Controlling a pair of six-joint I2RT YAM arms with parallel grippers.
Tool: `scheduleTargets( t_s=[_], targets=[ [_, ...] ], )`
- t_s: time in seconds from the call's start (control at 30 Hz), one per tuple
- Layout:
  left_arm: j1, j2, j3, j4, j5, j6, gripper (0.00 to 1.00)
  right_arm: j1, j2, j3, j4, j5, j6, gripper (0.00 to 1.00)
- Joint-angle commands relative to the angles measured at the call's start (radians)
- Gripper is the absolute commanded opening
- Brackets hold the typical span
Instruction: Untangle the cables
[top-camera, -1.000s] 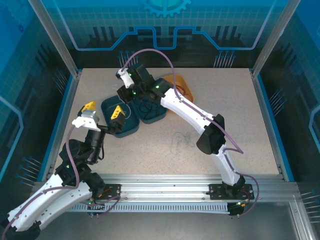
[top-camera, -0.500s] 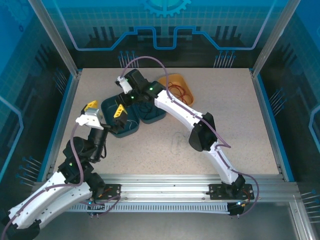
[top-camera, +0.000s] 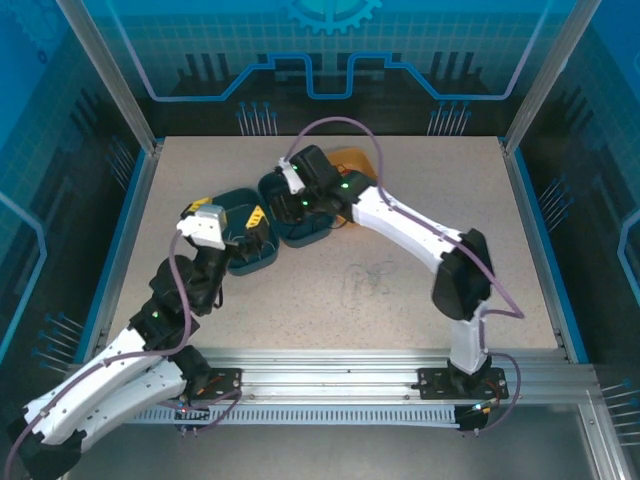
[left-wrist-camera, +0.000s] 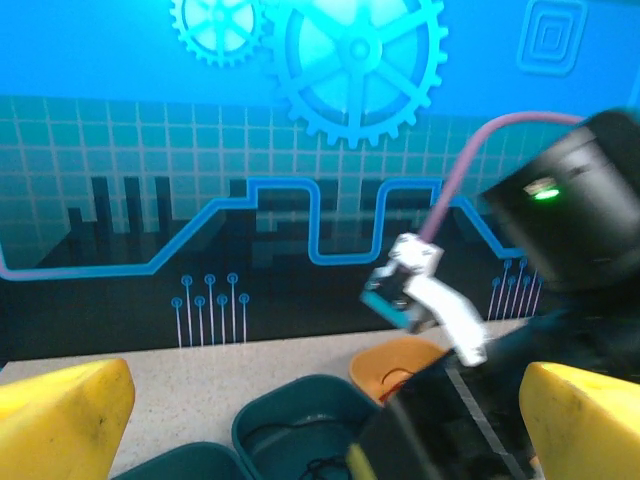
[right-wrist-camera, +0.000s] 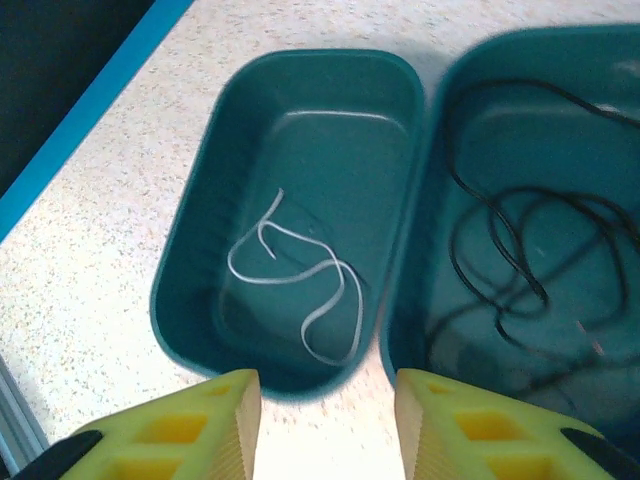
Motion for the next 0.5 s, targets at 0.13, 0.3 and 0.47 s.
scheduleTargets(
  t_s=[0.13,0.3,0.47],
  targets=[
    [0.061,0.186,0.154,-0.162,0.166,-0.126,0.99,-0.05,-0.341,-0.388,0.054,0.202,0.116,0.44],
    [0.073,0.388,0.292,-0.314,0.36,-0.182,0.99,-0.098,-0.574,-0.648,0.03,0.252,0.222,0.45],
    [0.072,0.572,0.361,-0.338,0.608,-0.285,0.96,-0.109,-0.734,-0.805,-0.042,0.316,0.306,0.45]
  ],
)
